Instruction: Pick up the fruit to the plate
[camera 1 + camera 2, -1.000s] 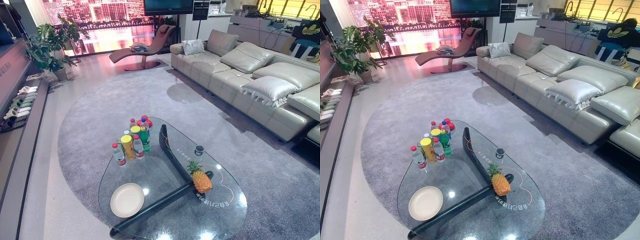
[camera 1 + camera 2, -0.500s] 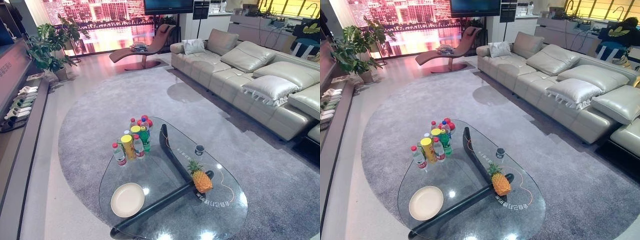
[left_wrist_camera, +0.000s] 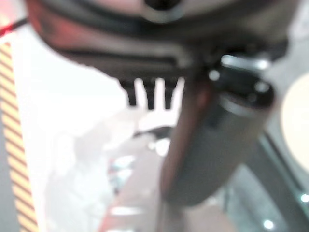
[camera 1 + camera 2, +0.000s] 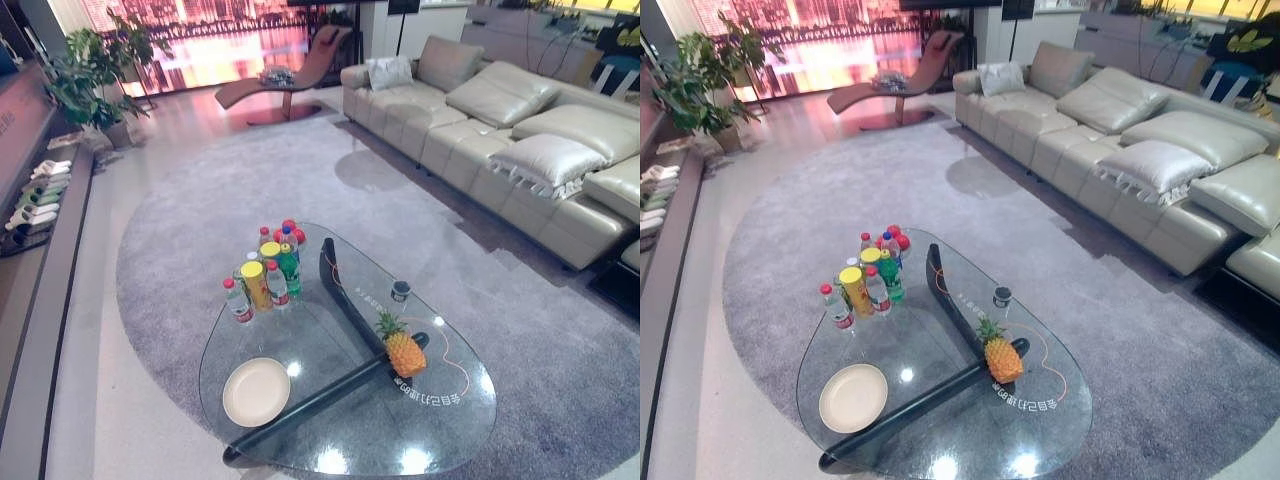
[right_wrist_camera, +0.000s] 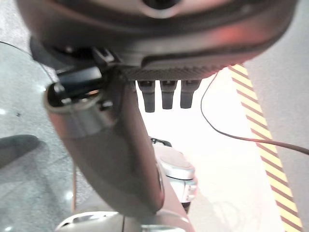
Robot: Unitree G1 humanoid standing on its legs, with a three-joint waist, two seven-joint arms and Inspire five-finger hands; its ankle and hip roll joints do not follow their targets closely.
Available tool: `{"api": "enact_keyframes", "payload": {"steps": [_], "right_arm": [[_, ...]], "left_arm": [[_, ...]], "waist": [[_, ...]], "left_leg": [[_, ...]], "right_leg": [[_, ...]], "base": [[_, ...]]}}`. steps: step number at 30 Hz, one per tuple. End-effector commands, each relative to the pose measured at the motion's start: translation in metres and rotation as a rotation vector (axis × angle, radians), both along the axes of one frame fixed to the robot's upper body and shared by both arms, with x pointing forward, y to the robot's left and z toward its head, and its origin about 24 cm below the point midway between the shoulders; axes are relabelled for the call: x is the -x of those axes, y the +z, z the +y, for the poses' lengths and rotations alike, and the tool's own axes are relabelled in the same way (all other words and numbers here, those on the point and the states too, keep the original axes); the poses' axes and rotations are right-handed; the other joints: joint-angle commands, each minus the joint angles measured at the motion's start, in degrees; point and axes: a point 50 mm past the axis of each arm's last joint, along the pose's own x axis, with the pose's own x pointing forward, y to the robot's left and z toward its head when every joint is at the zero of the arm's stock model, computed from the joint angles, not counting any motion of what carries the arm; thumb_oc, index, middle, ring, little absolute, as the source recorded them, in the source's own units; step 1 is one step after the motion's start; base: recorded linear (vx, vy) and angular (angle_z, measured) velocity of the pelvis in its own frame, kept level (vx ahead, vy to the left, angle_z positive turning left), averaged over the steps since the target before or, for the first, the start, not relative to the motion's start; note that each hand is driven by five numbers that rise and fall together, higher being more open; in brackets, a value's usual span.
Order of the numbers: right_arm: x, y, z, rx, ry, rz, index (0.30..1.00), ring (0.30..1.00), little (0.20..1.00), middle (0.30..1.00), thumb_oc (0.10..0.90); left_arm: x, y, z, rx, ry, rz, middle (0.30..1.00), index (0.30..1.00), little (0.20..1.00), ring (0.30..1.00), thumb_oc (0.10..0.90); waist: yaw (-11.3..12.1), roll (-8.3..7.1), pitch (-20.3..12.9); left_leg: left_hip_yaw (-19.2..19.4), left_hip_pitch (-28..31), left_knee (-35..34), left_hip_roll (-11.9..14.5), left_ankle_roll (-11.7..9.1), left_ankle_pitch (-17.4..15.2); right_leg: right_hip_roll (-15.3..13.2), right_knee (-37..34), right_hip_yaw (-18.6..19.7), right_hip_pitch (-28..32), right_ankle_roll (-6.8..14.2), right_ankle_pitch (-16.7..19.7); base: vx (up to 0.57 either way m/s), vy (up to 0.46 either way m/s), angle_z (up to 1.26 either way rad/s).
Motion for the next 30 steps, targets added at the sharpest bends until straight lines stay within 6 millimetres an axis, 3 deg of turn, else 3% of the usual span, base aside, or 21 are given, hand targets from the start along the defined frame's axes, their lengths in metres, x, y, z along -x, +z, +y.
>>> {"api": "enact_keyframes", "payload": {"steps": [1,5,12,15,16,18,22,30], "right_arm": [[-0.043,0.011,-0.013,0.061,0.031,-0.086,0.9,0.9,0.9,0.9,0.8],[-0.08,0.023,-0.021,0.099,0.058,-0.195,0.9,0.9,0.9,0.9,0.8],[-0.115,0.042,-0.035,0.148,-0.014,-0.36,0.9,0.9,0.9,0.9,0.8],[-0.15,0.062,-0.041,0.19,-0.064,-0.56,0.9,0.9,0.9,0.9,0.8],[-0.151,0.063,-0.041,0.191,-0.064,-0.56,0.9,0.9,0.9,0.9,0.8],[-0.178,0.081,-0.041,0.233,-0.087,-0.701,0.9,0.9,0.9,0.9,0.8],[-0.212,0.11,-0.039,0.29,-0.13,-0.895,0.9,0.9,0.9,0.9,0.8],[-0.24,0.142,-0.035,0.337,-0.168,-1.101,0.9,0.9,0.9,0.9,0.8]], "left_arm": [[-0.044,0.002,-0.02,0.027,-0.059,-0.114,0.9,0.9,0.9,0.9,0.8],[-0.095,0.018,-0.022,0.018,-0.067,-0.321,0.9,0.9,0.9,0.9,0.8],[-0.147,0.046,-0.017,0.074,0.072,-0.577,0.9,0.9,0.9,0.9,0.8],[-0.179,0.07,-0.008,0.108,0.196,-0.716,0.9,0.9,0.9,0.9,0.8],[-0.18,0.07,-0.008,0.108,0.196,-0.717,0.9,0.9,0.9,0.9,0.8],[-0.196,0.085,-0.002,0.108,0.27,-0.798,0.9,0.9,0.9,0.9,0.8],[-0.217,0.105,0.004,0.104,0.359,-0.908,0.9,0.9,0.9,0.9,0.8],[-0.243,0.134,0.007,0.083,0.384,-1.036,0.9,0.9,0.9,0.9,0.8]], "waist": [[0.0,1.34,6.9],[-0.4,1.8,14.7],[-0.1,1.66,21.4],[0.1,1.35,24.6],[0.1,1.34,24.6],[-0.2,1.02,26.3],[-0.5,0.87,26.7],[-1.3,0.92,26.7]], "left_leg": [[-1.8,-3.4,-0.1,2.0,-0.2,1.0],[-3.5,-11.9,-0.1,0.4,0.5,2.5],[-5.3,-18.5,-0.1,-1.4,0.6,3.5],[-5.9,-22.8,-0.1,-1.8,0.6,4.3],[-5.9,-22.8,-0.1,-1.8,0.6,4.3],[-5.8,-24.9,-0.1,-1.8,0.7,4.6],[-6.0,-29.4,-0.1,-2.1,1.0,5.2],[-8.9,-42.3,11.7,-1.9,0.7,2.7]], "right_leg": [[-2.3,0.1,-3.1,-3.3,0.1,4.9],[-1.8,0.1,-1.3,-12.2,-0.1,7.4],[-1.7,0.1,-0.8,-18.6,-0.1,9.0],[-2.3,0.4,-1.6,-23.0,0.2,10.2],[-2.3,0.4,-1.6,-23.0,0.2,10.2],[-2.5,1.4,-1.5,-25.8,0.4,10.4],[-2.4,5.4,-0.3,-32.1,0.3,8.9],[-2.8,15.1,1.8,-44.1,-0.3,5.8]], "base": [[-0.15,0.024,-0.09],[-0.27,0.007,-0.05],[-0.12,-0.006,-0.01],[-0.1,-0.067,0.08],[-0.08,-0.049,0.12],[-0.09,-0.052,0.11],[-0.08,-0.045,0.05],[-0.05,-0.067,0.03]]}}
